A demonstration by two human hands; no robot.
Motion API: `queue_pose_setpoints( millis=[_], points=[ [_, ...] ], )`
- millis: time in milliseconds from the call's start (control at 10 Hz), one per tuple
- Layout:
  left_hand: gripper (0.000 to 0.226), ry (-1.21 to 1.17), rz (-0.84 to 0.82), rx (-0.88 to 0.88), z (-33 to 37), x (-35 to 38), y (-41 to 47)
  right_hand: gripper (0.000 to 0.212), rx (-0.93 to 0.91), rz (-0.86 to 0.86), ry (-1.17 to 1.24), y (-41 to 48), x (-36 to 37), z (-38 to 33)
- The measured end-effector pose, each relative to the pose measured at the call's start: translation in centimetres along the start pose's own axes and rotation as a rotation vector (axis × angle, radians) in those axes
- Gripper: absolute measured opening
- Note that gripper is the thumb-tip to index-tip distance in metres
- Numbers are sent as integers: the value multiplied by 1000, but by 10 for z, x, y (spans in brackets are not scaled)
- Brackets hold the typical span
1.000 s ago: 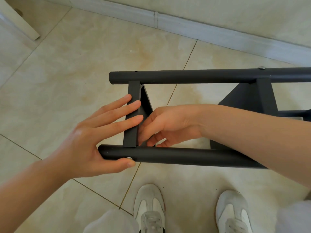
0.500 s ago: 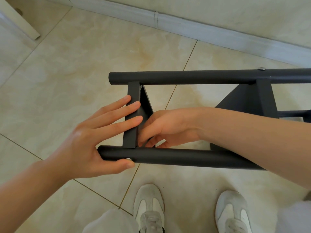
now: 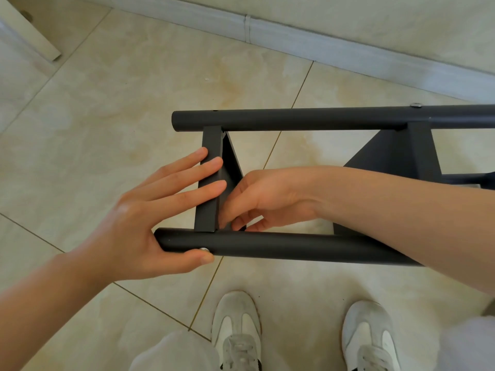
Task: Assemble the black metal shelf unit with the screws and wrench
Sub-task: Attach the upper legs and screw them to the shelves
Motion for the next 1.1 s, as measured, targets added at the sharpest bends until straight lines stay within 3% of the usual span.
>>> queue_pose_setpoints(
  millis=[700,900,1100],
  points=[
    [71,-4,1,-2,0,0,0,17,30,-53,28,3,5,5],
    [71,-10,5,-2,1,-1,0,7,16,-42,34,2,4,3],
    [71,-23,-5,-4,0,-1,-1,14,19,-3,20,4,2,4]
  ],
)
Point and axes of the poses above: each hand's wrist, its own y-axis towards the middle knuckle, its own x-axis out of the palm, z = x × y, the point moved 10 cm from there along y, towards the middle knuckle, and after that the axes turned 10 degrees about -z, right-handed, at the moved point
